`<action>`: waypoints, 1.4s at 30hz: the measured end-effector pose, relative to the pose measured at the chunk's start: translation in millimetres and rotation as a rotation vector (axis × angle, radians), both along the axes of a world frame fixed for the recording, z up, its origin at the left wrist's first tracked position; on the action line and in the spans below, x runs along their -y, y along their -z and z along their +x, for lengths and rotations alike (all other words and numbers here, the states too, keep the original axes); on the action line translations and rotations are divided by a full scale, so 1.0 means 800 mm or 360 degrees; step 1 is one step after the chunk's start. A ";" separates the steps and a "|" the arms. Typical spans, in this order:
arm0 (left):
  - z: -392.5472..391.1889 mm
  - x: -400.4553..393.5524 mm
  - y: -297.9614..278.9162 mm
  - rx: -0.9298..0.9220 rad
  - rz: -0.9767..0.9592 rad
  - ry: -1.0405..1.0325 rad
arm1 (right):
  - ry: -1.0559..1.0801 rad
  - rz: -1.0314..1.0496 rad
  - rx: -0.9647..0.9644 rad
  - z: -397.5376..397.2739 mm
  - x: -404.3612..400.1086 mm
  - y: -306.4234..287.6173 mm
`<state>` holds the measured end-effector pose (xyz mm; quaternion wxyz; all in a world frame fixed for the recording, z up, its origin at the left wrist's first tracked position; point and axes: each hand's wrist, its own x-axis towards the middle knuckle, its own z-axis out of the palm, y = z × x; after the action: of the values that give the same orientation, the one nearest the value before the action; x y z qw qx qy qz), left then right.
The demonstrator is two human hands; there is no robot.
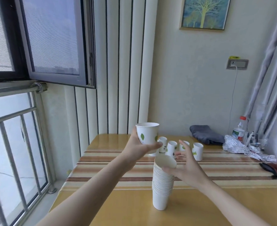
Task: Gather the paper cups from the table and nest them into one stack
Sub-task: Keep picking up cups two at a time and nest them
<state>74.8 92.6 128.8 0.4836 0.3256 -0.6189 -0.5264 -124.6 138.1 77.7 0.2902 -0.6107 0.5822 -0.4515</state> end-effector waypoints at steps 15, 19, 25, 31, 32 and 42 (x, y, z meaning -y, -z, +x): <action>-0.041 0.018 0.061 0.0319 0.0011 0.0161 | 0.0249 -0.0070 0.0462 -0.066 0.005 0.003; -0.045 0.023 0.069 0.0423 -0.0111 0.0205 | -0.0015 0.0092 0.0496 -0.040 0.014 0.005; -0.040 0.032 0.074 0.0452 -0.0166 0.0198 | -0.0132 -0.0027 0.0351 -0.002 0.025 -0.002; -0.029 0.031 0.071 0.0495 -0.0151 0.0254 | -0.0127 -0.0119 0.0050 0.007 0.035 -0.020; -0.027 0.030 0.072 0.0520 -0.0145 0.0260 | -0.0126 -0.0120 0.0003 0.007 0.035 -0.019; -0.005 0.086 0.082 0.0342 0.0232 0.0064 | 0.0118 -0.0033 -0.0098 -0.040 0.079 0.008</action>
<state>70.6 24.0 63.2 0.3789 0.4019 -0.6337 -0.5417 -156.4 75.2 71.3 0.2489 -0.6053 0.6084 -0.4489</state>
